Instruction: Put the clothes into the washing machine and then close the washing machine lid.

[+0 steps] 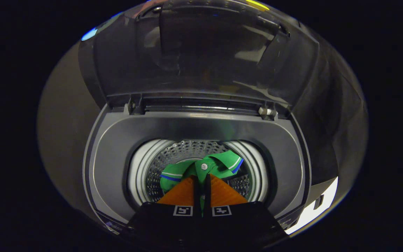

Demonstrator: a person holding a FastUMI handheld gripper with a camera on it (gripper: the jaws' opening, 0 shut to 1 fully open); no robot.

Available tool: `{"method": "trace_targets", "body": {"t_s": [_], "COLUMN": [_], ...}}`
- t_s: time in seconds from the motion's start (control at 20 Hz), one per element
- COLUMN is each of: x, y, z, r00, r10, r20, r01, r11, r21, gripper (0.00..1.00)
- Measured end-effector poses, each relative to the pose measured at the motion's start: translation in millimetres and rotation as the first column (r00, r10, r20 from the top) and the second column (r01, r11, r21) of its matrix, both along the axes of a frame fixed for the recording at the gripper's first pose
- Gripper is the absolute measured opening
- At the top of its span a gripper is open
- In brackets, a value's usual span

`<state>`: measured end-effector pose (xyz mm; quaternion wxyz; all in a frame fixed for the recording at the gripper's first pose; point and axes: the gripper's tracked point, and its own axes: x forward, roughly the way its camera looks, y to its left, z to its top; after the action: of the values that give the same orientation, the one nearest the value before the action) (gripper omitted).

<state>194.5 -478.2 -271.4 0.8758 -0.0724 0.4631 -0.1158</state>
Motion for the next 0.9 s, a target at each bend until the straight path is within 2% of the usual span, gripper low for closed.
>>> {"method": "trace_targets", "body": {"t_s": [0.45,0.6,0.7,0.85,0.9], "x": [-6.8,-14.9,-22.6,-28.3,-26.3], "y": [1.6,0.3,-2.5,5.3,6.5], "z": [-33.0,-45.7,-51.4,-54.5,-56.2], "r00": [0.992,0.98,0.972,0.969,0.972], "r10": [0.025,0.068,0.069,0.041,0.047], "r20": [-0.122,-0.189,-0.227,-0.243,-0.232], "r01": [-0.018,-0.061,-0.065,-0.023,-0.027], "r11": [0.998,0.997,0.998,0.997,0.996], "r21": [0.055,0.04,0.025,0.079,0.086], "gripper": [0.05,0.06,0.16,0.98,0.99]}}
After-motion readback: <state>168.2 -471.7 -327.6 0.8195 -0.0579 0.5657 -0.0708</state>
